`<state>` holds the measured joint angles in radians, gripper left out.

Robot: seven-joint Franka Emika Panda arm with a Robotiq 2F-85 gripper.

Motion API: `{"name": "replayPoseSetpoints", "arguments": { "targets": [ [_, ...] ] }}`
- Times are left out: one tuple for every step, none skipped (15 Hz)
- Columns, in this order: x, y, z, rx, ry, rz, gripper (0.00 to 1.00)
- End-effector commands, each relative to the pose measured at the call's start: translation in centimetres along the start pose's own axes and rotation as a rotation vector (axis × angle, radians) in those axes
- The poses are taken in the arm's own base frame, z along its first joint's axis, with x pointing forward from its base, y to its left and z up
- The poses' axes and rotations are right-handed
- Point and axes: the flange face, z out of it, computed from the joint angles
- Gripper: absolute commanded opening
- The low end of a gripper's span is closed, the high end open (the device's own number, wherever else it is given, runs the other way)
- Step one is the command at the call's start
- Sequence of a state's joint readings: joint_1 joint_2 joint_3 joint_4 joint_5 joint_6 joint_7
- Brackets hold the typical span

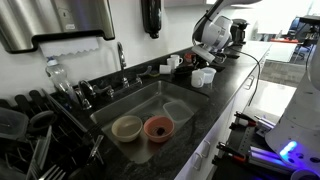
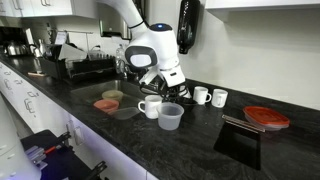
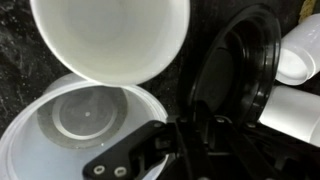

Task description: Move the black bowl from the left to the right side of the sink

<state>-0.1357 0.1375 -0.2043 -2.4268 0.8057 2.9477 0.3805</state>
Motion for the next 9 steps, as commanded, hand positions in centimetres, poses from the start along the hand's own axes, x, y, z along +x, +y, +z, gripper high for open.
{"name": "replayPoseSetpoints", "arguments": {
  "targets": [
    [-0.1,-0.2,-0.3,0.002,0.011,0.022,0.47],
    [-0.1,-0.4,-0.5,0.008,0.012,0.025,0.55],
    [-0.1,-0.5,-0.8,0.013,0.014,0.027,0.61],
    [-0.1,-0.6,-1.0,0.018,0.015,0.028,0.69],
    [-0.1,-0.7,-1.4,0.024,0.015,0.029,0.75],
    [0.0,-0.8,-1.6,0.029,0.018,0.024,0.83],
    [0.0,-0.9,-2.2,0.038,0.022,0.015,0.89],
    [0.0,-1.2,-2.8,0.050,0.026,0.001,0.97],
    [-0.2,-1.7,-3.7,0.067,0.028,-0.020,0.99]
  ]
}}
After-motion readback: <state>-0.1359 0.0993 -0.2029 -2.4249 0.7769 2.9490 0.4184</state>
